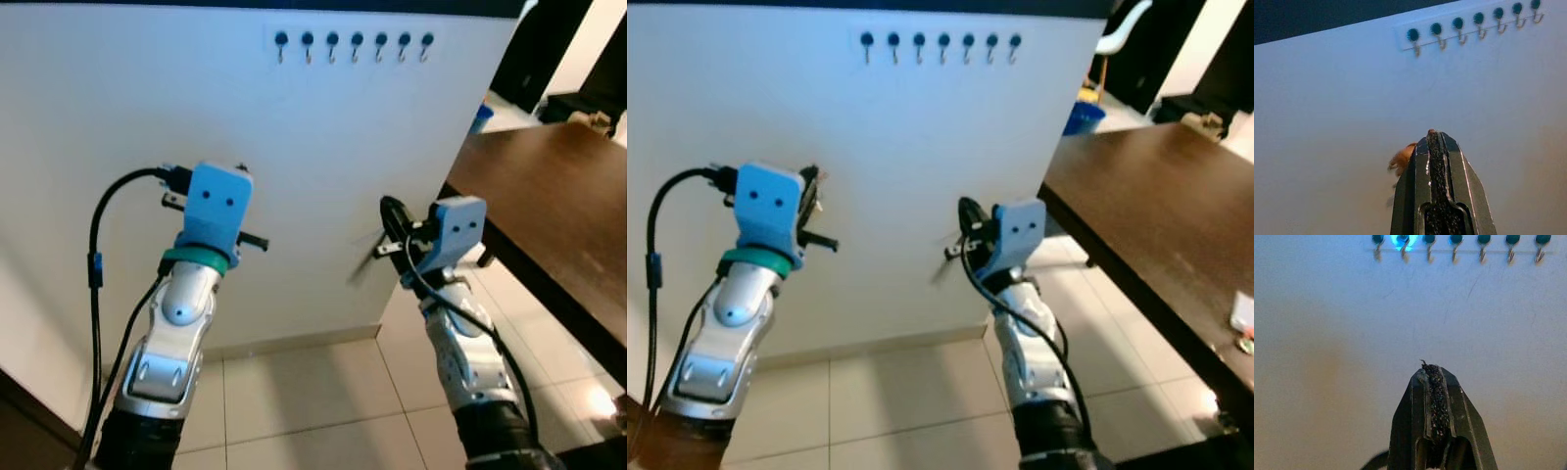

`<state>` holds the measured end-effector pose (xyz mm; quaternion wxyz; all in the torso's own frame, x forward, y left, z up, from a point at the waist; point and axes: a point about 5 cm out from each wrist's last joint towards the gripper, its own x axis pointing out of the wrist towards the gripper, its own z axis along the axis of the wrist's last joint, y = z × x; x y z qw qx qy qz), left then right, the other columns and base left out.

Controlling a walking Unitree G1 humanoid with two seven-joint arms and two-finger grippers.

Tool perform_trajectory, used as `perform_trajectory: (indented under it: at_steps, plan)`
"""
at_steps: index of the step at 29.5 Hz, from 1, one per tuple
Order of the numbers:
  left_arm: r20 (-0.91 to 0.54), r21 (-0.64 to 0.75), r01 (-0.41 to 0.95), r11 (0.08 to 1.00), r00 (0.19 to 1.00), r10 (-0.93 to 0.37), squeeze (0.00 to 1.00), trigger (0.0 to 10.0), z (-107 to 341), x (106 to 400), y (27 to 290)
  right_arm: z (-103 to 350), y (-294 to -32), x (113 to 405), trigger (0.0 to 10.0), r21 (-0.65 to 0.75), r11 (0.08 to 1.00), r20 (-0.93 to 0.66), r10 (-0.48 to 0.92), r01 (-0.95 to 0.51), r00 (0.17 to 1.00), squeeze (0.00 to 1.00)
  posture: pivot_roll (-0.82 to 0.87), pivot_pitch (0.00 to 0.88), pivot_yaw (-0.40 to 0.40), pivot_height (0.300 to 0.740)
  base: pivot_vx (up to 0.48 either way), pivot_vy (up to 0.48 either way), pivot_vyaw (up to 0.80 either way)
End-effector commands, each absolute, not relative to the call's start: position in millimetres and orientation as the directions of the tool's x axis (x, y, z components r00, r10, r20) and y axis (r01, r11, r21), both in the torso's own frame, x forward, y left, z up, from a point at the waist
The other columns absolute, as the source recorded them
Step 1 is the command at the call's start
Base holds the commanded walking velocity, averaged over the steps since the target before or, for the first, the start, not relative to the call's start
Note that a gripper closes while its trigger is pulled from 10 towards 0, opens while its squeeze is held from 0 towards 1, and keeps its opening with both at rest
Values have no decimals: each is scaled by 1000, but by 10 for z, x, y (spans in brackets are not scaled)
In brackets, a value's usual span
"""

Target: Hang keys on a hook

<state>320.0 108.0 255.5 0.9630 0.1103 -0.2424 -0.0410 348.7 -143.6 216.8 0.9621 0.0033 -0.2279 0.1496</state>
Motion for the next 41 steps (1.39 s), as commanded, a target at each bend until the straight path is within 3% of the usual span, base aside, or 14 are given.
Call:
perform_trajectory:
  at_steps: [1, 8, 23, 41]
  plan:
    - [458, 248, 59, 967, 872, -170, 0, 10000, 2540, 3201, 985, 2307, -1420, 3458, 10000, -83, 955, 496, 289, -286, 819, 0, 65, 8, 61, 740, 480, 0, 0]
    - [460, 244, 76, 967, 868, -185, 0, 10000, 2548, 3187, 943, 2389, -1443, 3452, 10000, -73, 957, 525, 275, -280, 805, 0, 62, 14, 59, 740, 480, 0, 0]
    - [529, 202, 179, 963, 807, -261, 0, 10000, 2817, 3070, 856, 2138, -1548, 3392, 10000, -71, 967, 454, 250, -245, 855, 0, 54, 57, 66, 740, 436, 0, 0]
    - [556, 277, 363, 890, 695, -457, 0, 10000, 3021, 2782, 783, 2145, -1534, 3371, 10000, -91, 961, 449, 274, -262, 850, 0, 59, 76, 56, 740, 0, 0, 0]
